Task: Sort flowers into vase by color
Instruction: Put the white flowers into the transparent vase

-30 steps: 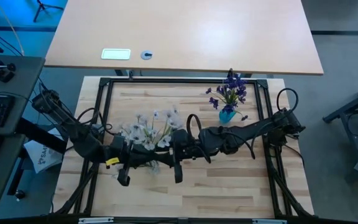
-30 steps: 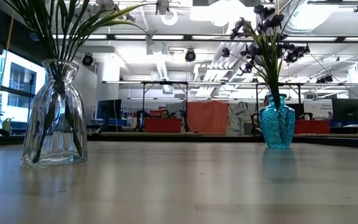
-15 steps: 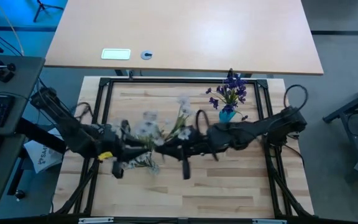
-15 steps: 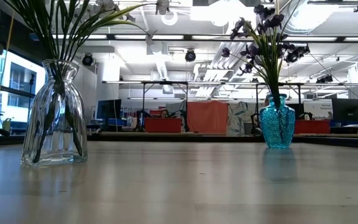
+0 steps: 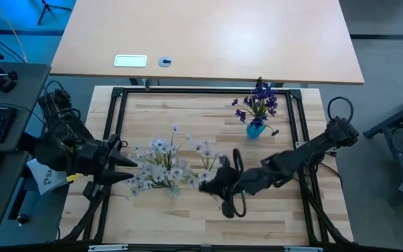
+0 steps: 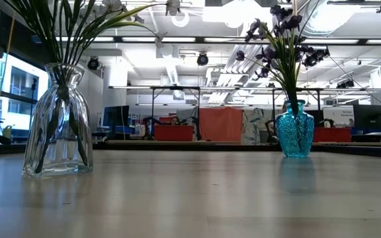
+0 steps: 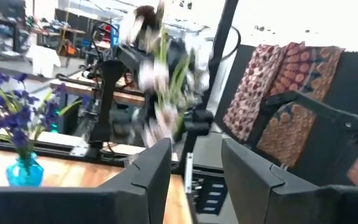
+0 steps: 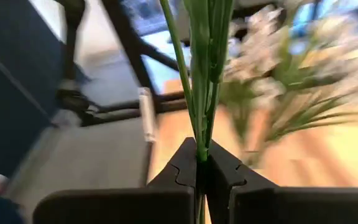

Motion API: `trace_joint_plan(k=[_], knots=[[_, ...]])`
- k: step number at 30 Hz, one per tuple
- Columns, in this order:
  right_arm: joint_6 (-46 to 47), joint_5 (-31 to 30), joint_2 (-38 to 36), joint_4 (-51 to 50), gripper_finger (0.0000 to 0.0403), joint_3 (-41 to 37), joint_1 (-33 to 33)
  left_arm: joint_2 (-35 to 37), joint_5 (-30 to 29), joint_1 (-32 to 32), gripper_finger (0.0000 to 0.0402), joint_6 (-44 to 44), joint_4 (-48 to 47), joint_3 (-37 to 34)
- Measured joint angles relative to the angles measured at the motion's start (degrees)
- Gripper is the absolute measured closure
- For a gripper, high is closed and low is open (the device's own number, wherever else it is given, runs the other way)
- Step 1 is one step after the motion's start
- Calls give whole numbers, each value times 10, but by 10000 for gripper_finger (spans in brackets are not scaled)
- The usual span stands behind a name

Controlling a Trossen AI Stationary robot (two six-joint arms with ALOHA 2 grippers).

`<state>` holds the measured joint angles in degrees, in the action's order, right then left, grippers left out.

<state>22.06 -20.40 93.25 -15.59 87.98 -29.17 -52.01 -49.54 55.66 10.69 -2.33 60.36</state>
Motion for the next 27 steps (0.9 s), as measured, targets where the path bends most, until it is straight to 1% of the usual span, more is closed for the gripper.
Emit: trace_joint_plan(k=[2,4,7,8,10,11,13,16,19,21,23,25,27], knots=[[22,25,0,118,402,-66,-3,-3,-6,3,277,-20,1,0],[31,51,6,280,402,-129,-1,-6,2,-2,287,-55,6,0],[12,61,27,498,402,-201,6,-5,71,-32,325,-99,12,0],[-3,60,36,552,402,-217,9,-5,99,-49,344,-103,13,0],[-24,59,52,626,402,-234,16,-5,152,-88,382,-114,9,0],[-28,59,57,644,402,-235,20,-2,176,-108,392,-115,0,0],[-26,61,62,651,403,-234,27,10,211,-148,391,-115,-20,-1],[-17,85,70,640,403,-228,35,42,245,-203,396,-128,-60,-1],[-16,101,70,643,403,-224,40,85,277,-242,400,-124,-113,-1],[-29,100,70,648,403,-224,41,114,282,-255,400,-116,-146,-1],[-51,96,70,641,403,-224,41,146,283,-259,401,-114,-157,-18],[-90,96,73,633,403,-224,45,184,281,-259,401,-112,-146,-50],[-101,102,83,620,403,-218,50,222,275,-259,401,-101,-125,-88]])
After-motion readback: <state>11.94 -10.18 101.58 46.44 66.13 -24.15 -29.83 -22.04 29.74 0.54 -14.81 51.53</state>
